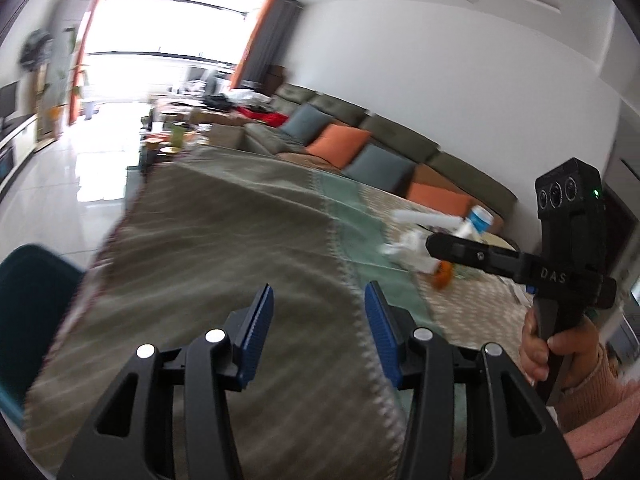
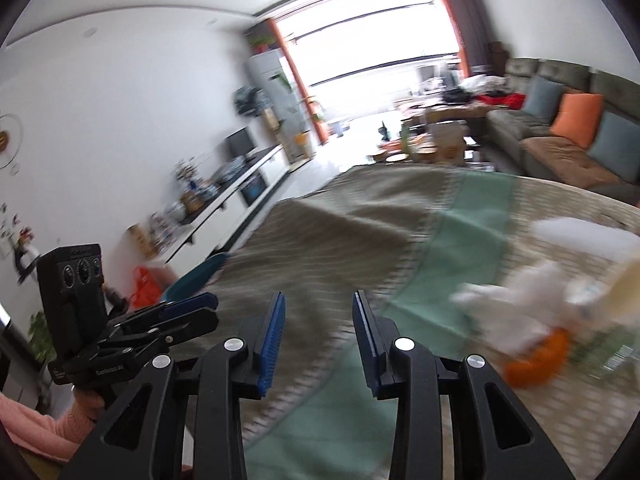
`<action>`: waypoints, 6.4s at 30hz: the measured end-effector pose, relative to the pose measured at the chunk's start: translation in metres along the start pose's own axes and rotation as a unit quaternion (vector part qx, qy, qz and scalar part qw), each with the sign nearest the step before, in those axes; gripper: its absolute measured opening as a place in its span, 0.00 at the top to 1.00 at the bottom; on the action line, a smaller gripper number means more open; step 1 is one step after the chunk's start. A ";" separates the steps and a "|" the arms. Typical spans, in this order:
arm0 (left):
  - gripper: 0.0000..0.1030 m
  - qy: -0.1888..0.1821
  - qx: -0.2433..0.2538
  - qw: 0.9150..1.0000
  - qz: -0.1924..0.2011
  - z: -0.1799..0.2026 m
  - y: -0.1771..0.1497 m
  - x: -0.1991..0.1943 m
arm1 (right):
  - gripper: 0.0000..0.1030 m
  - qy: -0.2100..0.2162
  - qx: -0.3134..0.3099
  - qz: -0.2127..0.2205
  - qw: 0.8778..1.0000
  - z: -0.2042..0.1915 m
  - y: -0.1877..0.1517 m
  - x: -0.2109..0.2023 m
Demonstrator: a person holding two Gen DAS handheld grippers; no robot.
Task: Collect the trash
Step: 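Move both grippers back over the trash on the bed, then grasp the white paper cup with the left gripper while the right gripper grasps the white foam sheet, then carry the paper cup and foam sheet over the teal bin, then open both grippers to drop cup and foam sheet into the bin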
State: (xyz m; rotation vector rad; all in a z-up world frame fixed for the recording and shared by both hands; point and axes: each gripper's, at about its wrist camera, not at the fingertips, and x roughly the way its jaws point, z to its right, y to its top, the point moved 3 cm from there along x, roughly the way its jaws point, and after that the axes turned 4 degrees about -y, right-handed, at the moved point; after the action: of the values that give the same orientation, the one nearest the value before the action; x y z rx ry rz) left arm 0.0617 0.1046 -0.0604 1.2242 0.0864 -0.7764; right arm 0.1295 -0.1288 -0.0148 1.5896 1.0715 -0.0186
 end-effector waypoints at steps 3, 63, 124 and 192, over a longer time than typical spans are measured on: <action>0.53 -0.023 0.022 0.999 -0.014 0.023 0.000 0.018 | 0.65 -0.025 0.024 0.013 0.999 0.028 -0.003 -0.017; 0.76 -0.106 0.136 0.985 -0.027 0.131 0.057 0.114 | 0.50 -0.081 0.162 0.012 0.983 0.213 0.031 -0.036; 0.75 -0.052 0.036 0.998 -0.017 0.068 -0.008 0.033 | 0.87 0.018 0.086 0.038 0.995 0.089 0.022 -0.033; 0.61 0.283 -0.191 0.940 0.012 -0.214 -0.042 -0.129 | 0.71 0.142 -0.101 -0.218 0.960 -0.211 0.001 0.242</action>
State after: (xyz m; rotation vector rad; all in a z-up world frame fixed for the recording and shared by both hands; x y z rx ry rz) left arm 0.0143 0.3477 -0.1147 1.0375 0.6624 -0.3400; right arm 0.1626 0.1852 -0.0726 1.1701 1.5837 0.0224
